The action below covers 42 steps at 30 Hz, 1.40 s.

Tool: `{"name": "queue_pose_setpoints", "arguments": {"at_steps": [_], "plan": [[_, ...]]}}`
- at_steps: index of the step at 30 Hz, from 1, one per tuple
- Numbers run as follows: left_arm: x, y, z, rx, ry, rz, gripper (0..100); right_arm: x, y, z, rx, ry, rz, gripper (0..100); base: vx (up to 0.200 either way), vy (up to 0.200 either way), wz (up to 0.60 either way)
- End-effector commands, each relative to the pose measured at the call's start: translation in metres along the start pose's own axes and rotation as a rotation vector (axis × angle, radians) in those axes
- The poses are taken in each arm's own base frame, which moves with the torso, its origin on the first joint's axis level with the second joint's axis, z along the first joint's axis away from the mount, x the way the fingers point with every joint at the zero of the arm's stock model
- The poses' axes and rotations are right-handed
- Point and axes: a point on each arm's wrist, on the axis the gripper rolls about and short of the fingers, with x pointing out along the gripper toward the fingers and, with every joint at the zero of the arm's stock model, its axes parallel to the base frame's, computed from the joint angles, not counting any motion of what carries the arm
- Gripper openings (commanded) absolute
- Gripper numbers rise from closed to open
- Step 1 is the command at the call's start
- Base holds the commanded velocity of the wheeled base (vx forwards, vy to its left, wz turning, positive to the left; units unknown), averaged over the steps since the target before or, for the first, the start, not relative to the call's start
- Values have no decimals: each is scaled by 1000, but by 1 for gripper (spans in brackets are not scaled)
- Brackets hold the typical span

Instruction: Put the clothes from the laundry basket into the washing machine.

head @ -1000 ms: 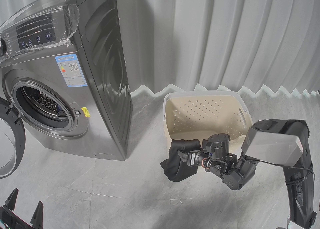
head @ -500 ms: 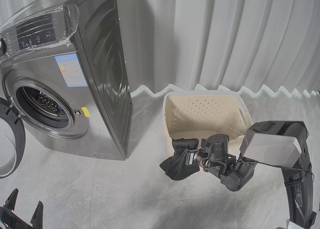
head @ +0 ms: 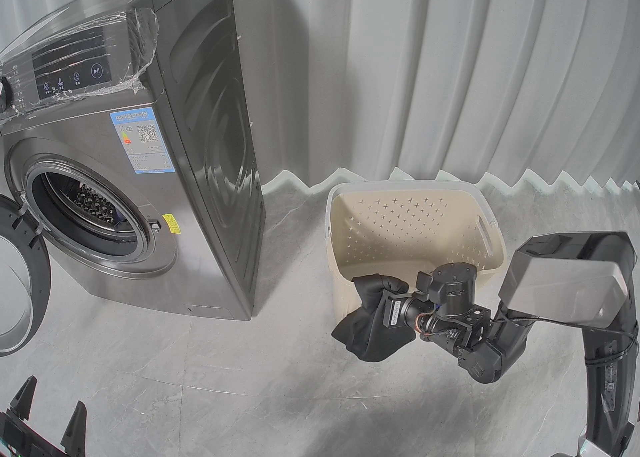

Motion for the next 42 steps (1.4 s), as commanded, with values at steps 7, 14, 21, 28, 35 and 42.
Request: {"name": "queue_pose_setpoints", "arguments": {"at_steps": [7,14,21,28,35,42], "plan": [[0,0,-4,-1,0,1,100,-64,19,47,-11,-139,75,0,0,0,0],[0,0,-5,1,1,-1,100,-109,34,79,-19,-247,146,0,0,0,0],[0,0,-4,1,0,-1,100,-144,41,106,-74,-354,182,0,0,0,0],[0,0,-5,-1,1,-1,100,-178,43,132,-113,-459,199,0,0,0,0],[0,0,-5,2,1,-2,100,-208,42,145,-121,-475,197,0,-114,0,0],[0,0,-4,2,3,-2,100,-213,42,145,-122,-469,202,0,-143,0,0]]}}
